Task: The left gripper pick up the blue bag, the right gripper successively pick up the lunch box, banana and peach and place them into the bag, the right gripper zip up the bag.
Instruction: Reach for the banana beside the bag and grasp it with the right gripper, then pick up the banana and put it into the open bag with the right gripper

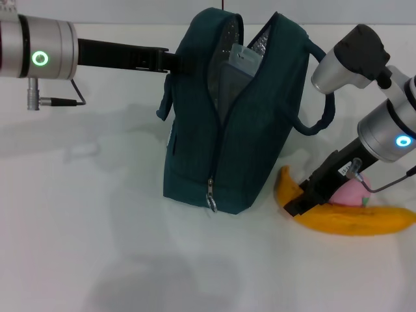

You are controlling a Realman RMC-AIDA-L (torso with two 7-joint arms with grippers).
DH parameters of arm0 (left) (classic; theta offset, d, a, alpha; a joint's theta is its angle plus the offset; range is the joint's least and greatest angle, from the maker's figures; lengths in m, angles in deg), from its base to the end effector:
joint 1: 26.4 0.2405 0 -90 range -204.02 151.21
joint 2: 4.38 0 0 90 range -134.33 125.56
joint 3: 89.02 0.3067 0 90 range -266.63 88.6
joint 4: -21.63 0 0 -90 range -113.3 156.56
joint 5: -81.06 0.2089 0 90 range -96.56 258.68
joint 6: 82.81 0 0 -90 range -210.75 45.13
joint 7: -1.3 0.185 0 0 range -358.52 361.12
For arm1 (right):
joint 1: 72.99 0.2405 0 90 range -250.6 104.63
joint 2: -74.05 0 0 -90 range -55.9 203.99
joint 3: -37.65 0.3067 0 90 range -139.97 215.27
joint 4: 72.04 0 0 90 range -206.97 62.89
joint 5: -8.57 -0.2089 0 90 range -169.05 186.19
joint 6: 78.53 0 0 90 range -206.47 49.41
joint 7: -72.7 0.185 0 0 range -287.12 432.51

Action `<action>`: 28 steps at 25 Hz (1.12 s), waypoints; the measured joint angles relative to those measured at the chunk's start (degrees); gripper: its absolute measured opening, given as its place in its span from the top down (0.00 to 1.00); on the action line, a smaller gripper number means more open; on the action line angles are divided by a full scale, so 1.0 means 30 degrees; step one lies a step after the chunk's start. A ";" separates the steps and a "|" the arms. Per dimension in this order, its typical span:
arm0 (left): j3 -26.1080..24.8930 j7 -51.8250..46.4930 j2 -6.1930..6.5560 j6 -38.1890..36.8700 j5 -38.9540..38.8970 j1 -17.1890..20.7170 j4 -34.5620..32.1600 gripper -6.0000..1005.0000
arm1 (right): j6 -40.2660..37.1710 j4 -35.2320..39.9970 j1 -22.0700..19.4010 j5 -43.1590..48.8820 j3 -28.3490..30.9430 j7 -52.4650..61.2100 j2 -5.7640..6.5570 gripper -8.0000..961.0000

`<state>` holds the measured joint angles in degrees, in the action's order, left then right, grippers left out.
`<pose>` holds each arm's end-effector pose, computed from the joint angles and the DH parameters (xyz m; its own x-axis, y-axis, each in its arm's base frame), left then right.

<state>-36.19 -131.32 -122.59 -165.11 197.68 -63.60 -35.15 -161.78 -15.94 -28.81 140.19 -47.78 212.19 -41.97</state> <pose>-0.2061 0.4313 -0.0324 0.5576 0.7098 0.4305 0.7935 -0.6080 -0.0253 0.2125 0.3933 -0.1091 0.7779 -0.5781 0.2463 -0.5510 -0.8160 -0.1748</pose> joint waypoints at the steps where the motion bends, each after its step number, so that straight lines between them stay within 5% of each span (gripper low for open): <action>1: -0.0001 0.0000 -0.0009 -0.0009 0.0000 -0.0010 0.0000 0.93 | -0.0012 -0.0025 0.0013 -0.0002 0.0001 0.0006 0.0002 0.26; 4: 0.0000 0.0000 -0.0023 -0.0031 0.0000 -0.0021 0.0000 0.93 | -0.0012 -0.0125 0.0064 -0.0022 0.0002 0.0016 0.0001 0.39; 10: -0.0001 0.0000 -0.0059 -0.0092 -0.0042 -0.0024 0.0000 0.93 | -0.0047 -0.0386 0.0239 0.0000 -0.0017 0.0043 0.0013 0.48; 21: 0.0000 -0.0030 -0.0087 -0.0145 -0.0089 0.0061 -0.0056 0.93 | -0.0534 -0.0786 0.0484 -0.0692 0.0316 -0.0027 0.0140 0.48; 28: 0.0020 -0.0079 -0.0106 -0.0145 -0.0089 0.0066 -0.0100 0.93 | -0.1991 -0.1052 0.0236 -0.1668 0.3237 -0.1082 0.0190 0.49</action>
<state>-36.13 -131.56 -122.91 -165.55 197.42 -63.40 -35.45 -167.75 -19.10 -28.10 135.19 -38.07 208.94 -41.40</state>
